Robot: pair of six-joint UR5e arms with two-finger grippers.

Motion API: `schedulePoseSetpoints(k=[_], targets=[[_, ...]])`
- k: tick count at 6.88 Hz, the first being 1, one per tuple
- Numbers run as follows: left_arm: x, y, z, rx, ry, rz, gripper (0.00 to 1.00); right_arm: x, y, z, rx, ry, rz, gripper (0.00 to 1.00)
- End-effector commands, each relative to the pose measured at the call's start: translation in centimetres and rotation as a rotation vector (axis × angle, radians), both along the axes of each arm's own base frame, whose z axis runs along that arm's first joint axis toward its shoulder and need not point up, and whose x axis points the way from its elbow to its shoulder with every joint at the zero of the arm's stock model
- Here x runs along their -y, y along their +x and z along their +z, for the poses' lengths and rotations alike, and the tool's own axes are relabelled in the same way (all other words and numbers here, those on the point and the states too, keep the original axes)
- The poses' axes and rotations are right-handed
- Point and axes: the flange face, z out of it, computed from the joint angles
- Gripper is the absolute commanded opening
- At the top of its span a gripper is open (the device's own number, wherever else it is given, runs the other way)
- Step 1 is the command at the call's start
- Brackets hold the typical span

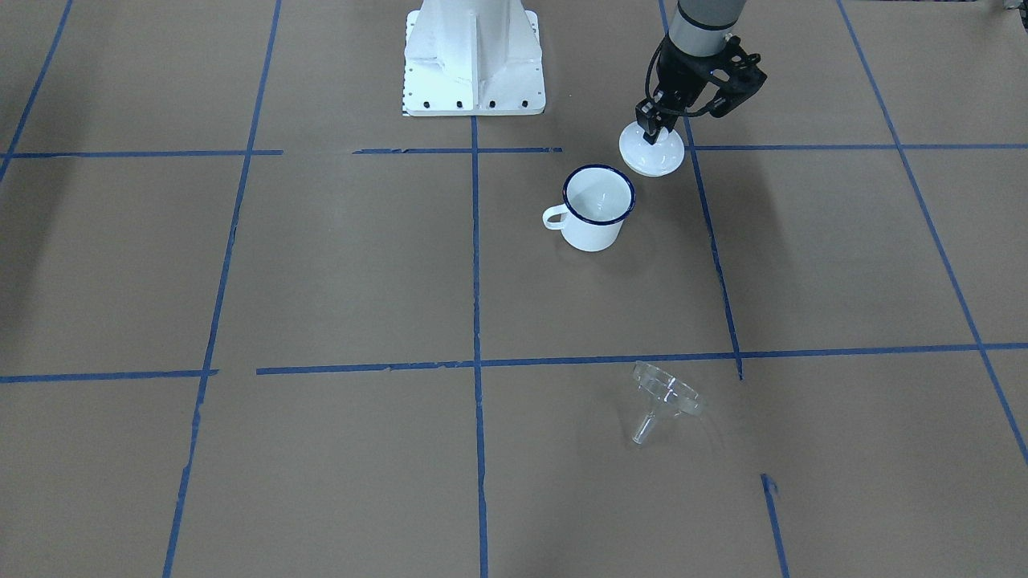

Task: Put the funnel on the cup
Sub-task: 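Carry the lid nearer the robot and set it on the table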

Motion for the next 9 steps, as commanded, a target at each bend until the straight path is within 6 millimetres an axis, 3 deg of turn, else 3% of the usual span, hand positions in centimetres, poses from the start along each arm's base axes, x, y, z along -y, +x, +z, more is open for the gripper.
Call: schedulePoseSetpoints(k=[1,2,7,8,9], targets=[[-0.4,3.1,4.1,-0.003,-0.009,0.017,0.0,0.0,0.0,0.0,0.0,0.0,0.0,1.0],[-0.5,2.6,5.0,0.013,-0.011,0.019,0.0,0.0,0.0,0.0,0.0,0.0,0.0,1.0],[0.7,1.7,5.0,0.025,0.025,-0.033,0.0,0.0,0.0,0.0,0.0,0.0,0.0,1.0],[0.8,1.6,5.2,0.03,0.024,-0.037,0.63,0.0,0.0,0.0,0.0,0.0,0.0,1.0],[0.9,1.6,5.2,0.032,0.024,-0.04,1.0,0.0,0.0,0.0,0.0,0.0,0.0,1.0]])
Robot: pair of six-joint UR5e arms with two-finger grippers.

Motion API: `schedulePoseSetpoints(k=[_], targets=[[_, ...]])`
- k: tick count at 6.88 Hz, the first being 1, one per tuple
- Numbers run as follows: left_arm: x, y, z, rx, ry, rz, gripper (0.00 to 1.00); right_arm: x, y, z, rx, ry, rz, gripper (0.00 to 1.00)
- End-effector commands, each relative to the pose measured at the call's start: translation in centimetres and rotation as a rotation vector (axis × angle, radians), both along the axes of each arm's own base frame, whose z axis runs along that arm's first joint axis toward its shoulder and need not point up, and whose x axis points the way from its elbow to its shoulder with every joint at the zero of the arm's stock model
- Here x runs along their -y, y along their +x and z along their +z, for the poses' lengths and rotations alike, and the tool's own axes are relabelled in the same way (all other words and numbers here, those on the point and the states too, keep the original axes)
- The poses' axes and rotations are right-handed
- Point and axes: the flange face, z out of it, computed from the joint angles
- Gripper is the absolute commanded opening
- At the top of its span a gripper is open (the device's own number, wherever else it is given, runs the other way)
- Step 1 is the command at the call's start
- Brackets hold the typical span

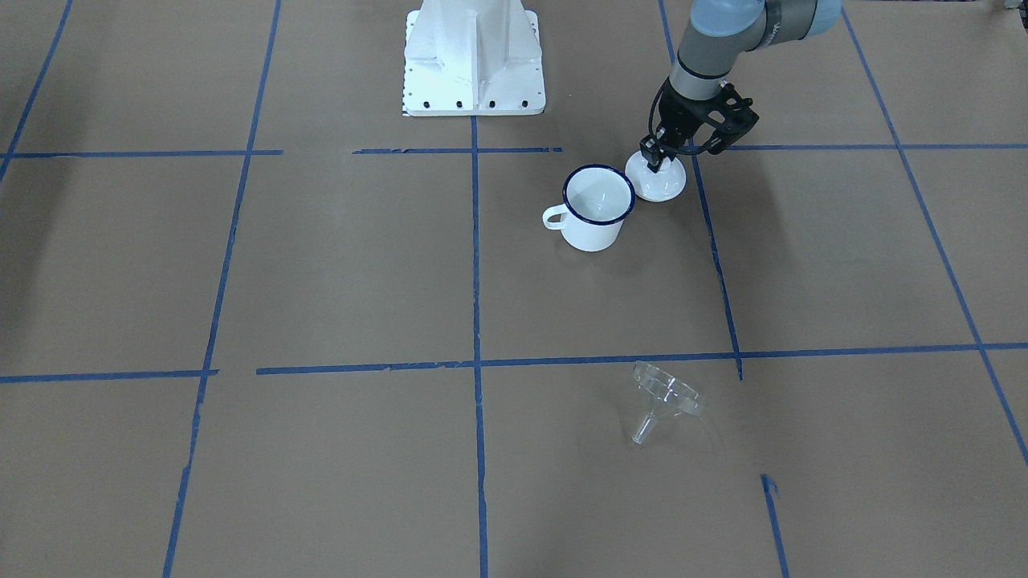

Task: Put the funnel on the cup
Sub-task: 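Carry the lid nearer the robot and set it on the table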

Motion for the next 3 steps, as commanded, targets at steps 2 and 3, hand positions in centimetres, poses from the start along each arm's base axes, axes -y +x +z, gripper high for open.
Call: schedulePoseSetpoints(k=[2,3], targets=[[2.9,-2.2,0.1,0.009,0.054,-0.019,1.0,0.0,0.0,0.0,0.0,0.0,0.0,1.0],[6.3,-5.4,-0.1,0.016,0.124,-0.032,1.0,0.0,0.0,-0.1,0.0,0.001,0.0,1.0]])
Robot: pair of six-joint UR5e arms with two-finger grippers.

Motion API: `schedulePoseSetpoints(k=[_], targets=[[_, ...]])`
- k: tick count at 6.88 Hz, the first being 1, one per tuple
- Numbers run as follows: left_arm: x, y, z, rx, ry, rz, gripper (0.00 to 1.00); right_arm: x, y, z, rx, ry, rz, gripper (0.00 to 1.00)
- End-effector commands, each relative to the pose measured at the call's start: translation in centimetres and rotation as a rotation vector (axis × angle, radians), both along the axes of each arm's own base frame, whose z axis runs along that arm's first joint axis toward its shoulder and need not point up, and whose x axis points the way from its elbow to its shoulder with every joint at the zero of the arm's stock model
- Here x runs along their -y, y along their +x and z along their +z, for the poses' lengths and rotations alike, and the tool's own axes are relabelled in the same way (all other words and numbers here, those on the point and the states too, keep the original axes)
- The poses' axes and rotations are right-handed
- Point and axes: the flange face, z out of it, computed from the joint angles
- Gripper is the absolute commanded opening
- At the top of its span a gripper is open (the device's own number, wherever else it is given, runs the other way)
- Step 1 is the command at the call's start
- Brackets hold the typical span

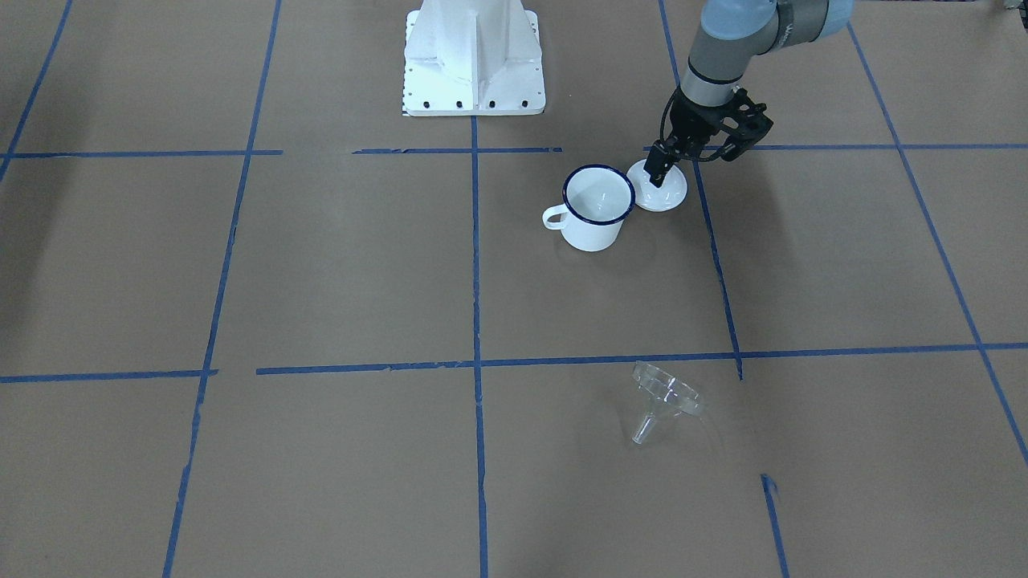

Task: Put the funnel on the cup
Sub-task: 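Open the left gripper and move it to the glass funnel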

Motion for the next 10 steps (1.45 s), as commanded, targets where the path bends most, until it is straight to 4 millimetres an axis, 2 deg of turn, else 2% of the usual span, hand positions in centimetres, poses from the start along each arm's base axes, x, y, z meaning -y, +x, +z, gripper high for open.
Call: schedulePoseSetpoints(k=[1,2,3,4,5,6,7,9,10], targets=[[5.7,-5.5,-0.7,0.012,0.133,-0.014,1.0,0.0,0.0,0.0,0.0,0.001,0.0,1.0],[8.7,-8.5,-0.6,0.019,0.149,-0.081,1.0,0.0,0.0,0.0,0.0,-0.001,0.0,1.0],[12.5,-10.6,-0.7,-0.009,0.122,-0.129,1.0,0.0,0.0,0.0,0.0,-0.001,0.0,1.0],[17.9,-8.0,-1.2,-0.047,0.076,-0.181,1.0,0.0,0.0,0.0,0.0,0.001,0.0,1.0],[21.6,-4.6,-1.4,-0.102,0.009,-0.271,1.0,0.0,0.0,0.0,0.0,0.001,0.0,1.0],[22.5,-4.0,-1.8,-0.205,0.039,-0.309,1.0,0.0,0.0,0.0,0.0,0.001,0.0,1.0],[22.8,-4.3,-1.8,-0.329,0.106,-0.336,1.0,0.0,0.0,0.0,0.0,0.001,0.0,1.0],[24.1,-4.4,-0.3,-0.531,0.102,-0.53,1.0,0.0,0.0,0.0,0.0,0.001,0.0,1.0],[24.1,-4.3,0.5,-0.591,0.086,-0.548,1.0,0.0,0.0,0.0,0.0,-0.001,0.0,1.0]])
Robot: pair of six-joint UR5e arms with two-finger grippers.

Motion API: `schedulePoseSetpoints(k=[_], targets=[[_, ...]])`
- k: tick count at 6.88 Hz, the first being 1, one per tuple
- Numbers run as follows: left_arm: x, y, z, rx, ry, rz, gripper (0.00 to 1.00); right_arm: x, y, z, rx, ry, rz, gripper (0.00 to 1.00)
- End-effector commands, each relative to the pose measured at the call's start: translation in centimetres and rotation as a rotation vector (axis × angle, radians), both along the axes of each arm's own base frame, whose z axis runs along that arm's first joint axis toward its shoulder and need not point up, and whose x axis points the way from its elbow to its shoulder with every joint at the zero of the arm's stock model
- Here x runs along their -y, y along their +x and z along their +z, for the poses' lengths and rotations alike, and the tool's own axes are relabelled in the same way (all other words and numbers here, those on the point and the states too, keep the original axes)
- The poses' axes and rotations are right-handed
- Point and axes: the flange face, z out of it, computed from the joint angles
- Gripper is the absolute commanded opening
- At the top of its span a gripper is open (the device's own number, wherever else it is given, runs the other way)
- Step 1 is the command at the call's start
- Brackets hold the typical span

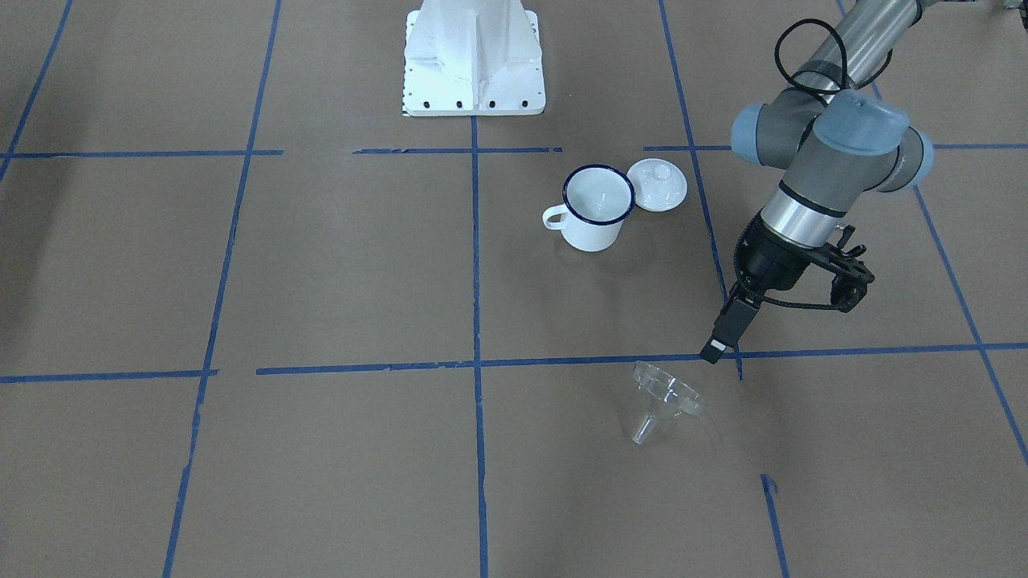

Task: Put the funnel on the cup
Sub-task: 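Open the left gripper and move it to the glass funnel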

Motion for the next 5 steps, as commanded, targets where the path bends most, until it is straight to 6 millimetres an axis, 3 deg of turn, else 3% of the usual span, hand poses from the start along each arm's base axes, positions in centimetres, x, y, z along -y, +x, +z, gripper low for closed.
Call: schedulePoseSetpoints(k=[1,3,4,5], targets=[[0.1,0.2,1.0,-0.094,0.001,-0.043,1.0,0.0,0.0,0.0,0.0,-0.001,0.0,1.0],[1.4,0.7,-0.1,-0.112,0.022,-0.106,0.98,0.0,0.0,0.0,0.0,-0.001,0.0,1.0],[3.0,2.0,0.0,-0.105,0.017,-0.124,0.98,0.0,0.0,0.0,0.0,-0.001,0.0,1.0],[3.4,2.9,-0.1,-0.1,0.018,-0.137,0.93,0.0,0.0,0.0,0.0,0.001,0.0,1.0]])
